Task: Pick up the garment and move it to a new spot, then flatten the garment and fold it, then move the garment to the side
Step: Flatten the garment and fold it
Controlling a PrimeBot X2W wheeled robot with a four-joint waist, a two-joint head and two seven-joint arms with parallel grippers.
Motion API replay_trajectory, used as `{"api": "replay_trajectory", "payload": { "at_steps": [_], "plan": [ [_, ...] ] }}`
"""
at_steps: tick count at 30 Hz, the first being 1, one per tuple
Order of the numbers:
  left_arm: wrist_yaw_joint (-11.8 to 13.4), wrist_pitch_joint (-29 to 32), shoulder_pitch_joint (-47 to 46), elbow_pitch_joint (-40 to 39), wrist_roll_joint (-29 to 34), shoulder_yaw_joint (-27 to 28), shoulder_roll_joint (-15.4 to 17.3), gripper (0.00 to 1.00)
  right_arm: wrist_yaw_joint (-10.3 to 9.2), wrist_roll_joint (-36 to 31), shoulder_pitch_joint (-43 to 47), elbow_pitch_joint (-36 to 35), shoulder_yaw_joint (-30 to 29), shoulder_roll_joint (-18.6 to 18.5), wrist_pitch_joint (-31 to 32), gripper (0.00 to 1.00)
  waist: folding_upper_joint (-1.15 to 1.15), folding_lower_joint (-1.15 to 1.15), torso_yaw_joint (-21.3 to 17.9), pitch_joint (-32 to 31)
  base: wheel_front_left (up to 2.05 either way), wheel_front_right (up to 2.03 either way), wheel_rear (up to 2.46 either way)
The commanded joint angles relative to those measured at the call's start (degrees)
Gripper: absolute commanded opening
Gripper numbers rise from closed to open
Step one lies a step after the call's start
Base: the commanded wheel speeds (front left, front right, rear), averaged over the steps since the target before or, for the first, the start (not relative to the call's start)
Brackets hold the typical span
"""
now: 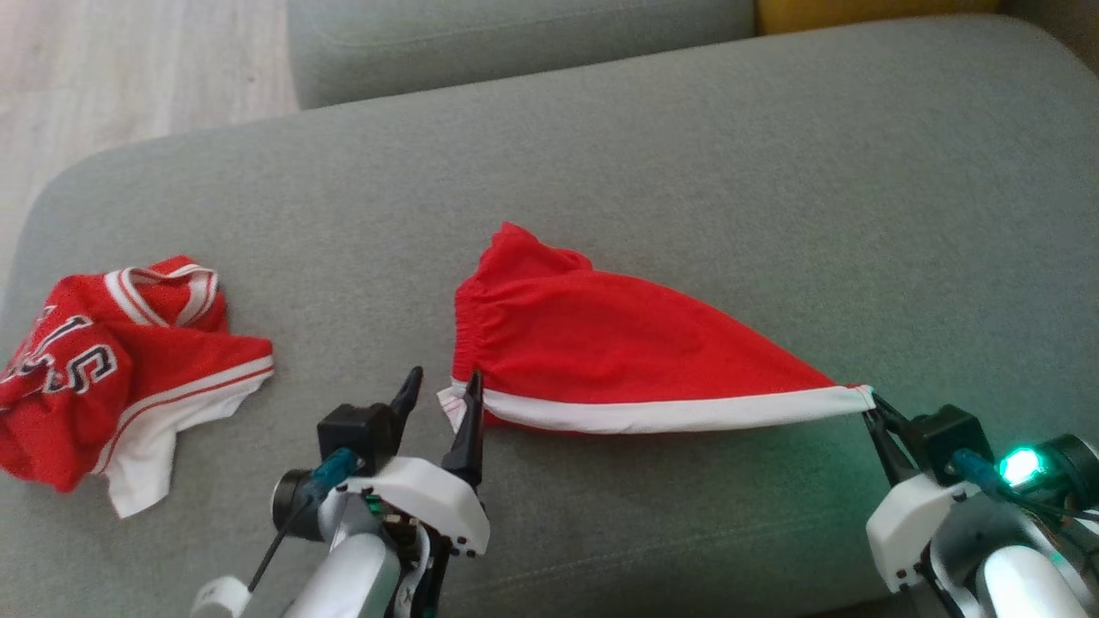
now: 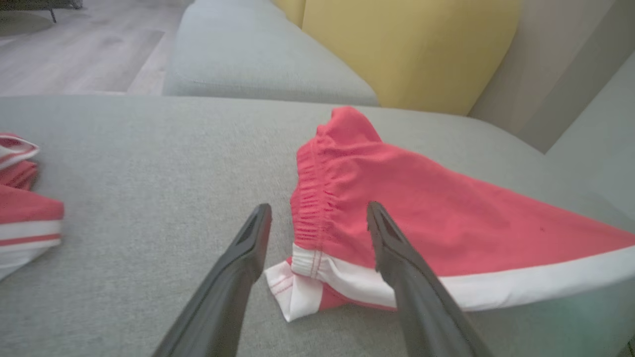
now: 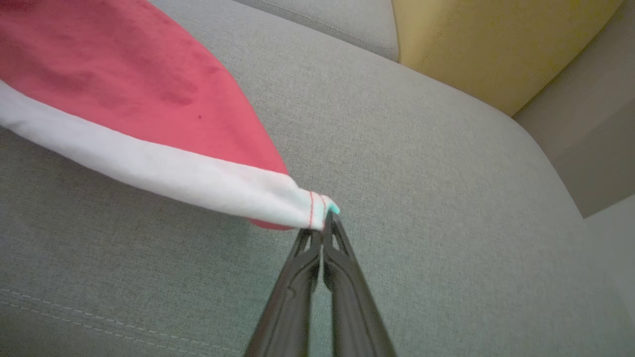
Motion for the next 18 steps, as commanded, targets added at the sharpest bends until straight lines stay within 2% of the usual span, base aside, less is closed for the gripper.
{"api": "replay_trajectory", "payload": {
  "at_steps": [1,5,11,18],
  "plan": [
    [-0.4,0.1,-3.0,-0.8,-0.1,1.2,-0.1,1.00,0.39,0.4,-1.4,-1.9,1.1,-0.6,-0.4,0.00,0.00,0.00,-1.0,0.9,0.00,0.00,0.00],
    [-0.9,0.7,-4.4,2.8,0.0,0.1,-0.1,1.00,0.39,0.9,-2.0,-1.2,1.2,0.0,-1.4,0.00,0.00,0.00,-1.5,1.5,0.00,0.00,0.00],
    [0.4,1.3,-6.5,7.7,1.4,-0.5,0.6,1.00,0.39,0.9,-2.5,-0.2,0.6,0.8,-2.5,0.00,0.00,0.00,-0.9,1.8,0.00,0.00,0.00],
    [-3.3,1.6,-9.3,11.9,-0.2,-1.2,0.5,1.00,0.39,1.0,-3.0,0.5,0.5,0.9,-3.2,0.00,0.00,0.00,-0.5,2.3,0.00,0.00,0.00]
  ]
}}
